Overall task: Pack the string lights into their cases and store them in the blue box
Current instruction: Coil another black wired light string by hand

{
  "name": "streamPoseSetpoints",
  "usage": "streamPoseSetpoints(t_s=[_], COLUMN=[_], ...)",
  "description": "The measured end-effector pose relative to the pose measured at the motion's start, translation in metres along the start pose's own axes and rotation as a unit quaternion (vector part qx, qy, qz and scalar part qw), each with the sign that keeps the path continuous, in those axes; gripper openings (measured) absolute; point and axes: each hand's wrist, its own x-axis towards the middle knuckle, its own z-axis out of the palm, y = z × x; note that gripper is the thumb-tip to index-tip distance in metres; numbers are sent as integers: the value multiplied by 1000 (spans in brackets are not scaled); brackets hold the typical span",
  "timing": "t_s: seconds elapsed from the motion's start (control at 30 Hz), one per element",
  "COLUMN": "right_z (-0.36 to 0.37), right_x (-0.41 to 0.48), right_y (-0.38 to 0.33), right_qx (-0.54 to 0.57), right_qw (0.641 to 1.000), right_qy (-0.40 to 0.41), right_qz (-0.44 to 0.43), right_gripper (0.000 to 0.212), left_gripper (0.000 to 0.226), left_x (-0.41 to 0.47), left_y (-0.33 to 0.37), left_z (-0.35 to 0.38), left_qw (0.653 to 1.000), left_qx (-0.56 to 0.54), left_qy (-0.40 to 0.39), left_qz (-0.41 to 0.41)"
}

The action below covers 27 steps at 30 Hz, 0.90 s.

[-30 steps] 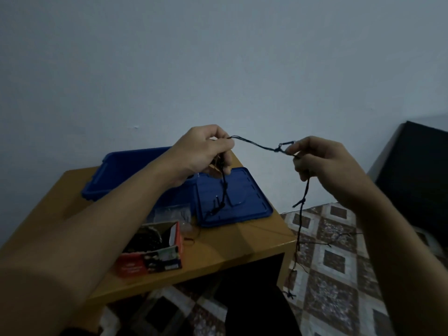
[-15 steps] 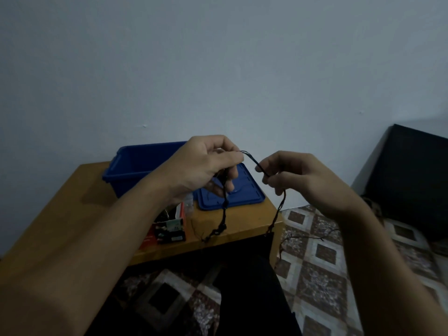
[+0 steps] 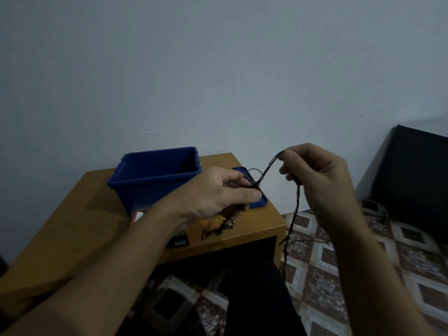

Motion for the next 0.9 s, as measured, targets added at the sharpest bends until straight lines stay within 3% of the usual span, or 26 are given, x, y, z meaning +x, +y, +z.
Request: streamPoseSetpoints(t_s=[0.2,0.37,0.5,0.63,0.77,0.9], right_z=[1,-4,1,1,0,-1], right_x=[-4,-16,-21,-20,-19,-25], right_y=[12,9,6,17,24,29], right_qx=[-61,-102,-85,-122,-92,-69], right_qw=[997,989,989,991,995,996], right_qy=[33,-88,-113,-56,37,58], right_qz=[33,57,42,11,0,24], right_gripper=[14,13,9,8,15,15], left_gripper=[29,20,21,18,34,31], left_x=[5,8,10,9,7,6], left_y=[-8,-9,-2,-1,-2,-4], left_z=[-3,2,8,11,9,9], left_qw=[994,995,994,996,994,992], left_qx=[-99,-101,-111,-90,-10,-43], left_qy=[-11,16,21,17,-58,-66], left_qz=[-40,-22,1,-14,-88,-102])
